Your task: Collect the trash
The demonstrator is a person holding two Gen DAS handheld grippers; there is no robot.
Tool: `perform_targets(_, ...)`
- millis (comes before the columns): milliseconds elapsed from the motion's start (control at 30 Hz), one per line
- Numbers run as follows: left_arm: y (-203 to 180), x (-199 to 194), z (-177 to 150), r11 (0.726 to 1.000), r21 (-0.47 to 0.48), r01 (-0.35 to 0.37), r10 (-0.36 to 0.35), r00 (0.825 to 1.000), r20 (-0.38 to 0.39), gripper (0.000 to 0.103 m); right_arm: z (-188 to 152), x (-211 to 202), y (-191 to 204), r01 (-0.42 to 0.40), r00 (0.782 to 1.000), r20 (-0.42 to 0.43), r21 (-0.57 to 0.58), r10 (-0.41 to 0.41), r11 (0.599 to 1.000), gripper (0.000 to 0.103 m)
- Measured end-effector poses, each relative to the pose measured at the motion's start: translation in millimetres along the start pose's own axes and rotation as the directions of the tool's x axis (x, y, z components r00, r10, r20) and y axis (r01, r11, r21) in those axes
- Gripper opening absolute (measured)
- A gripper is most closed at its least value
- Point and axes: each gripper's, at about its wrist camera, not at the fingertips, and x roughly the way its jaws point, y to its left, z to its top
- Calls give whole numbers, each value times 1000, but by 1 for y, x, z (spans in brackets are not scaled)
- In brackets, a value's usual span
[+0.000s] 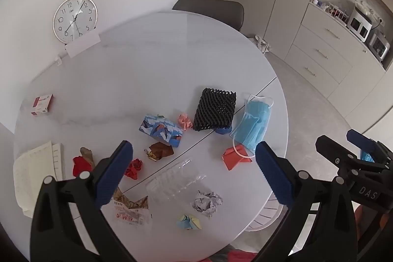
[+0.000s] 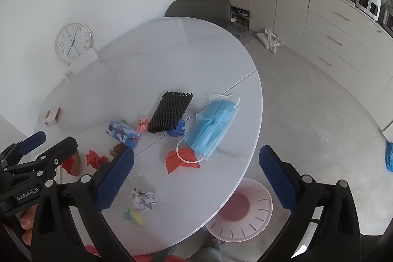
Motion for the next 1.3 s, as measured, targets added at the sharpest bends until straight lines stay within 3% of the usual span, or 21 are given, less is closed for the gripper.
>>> perform_targets(1300,11,4,-5,1000,-9,2,-2,1000,-18,96,-2,0,6,6,1000,-13,-5,-6,1000,101)
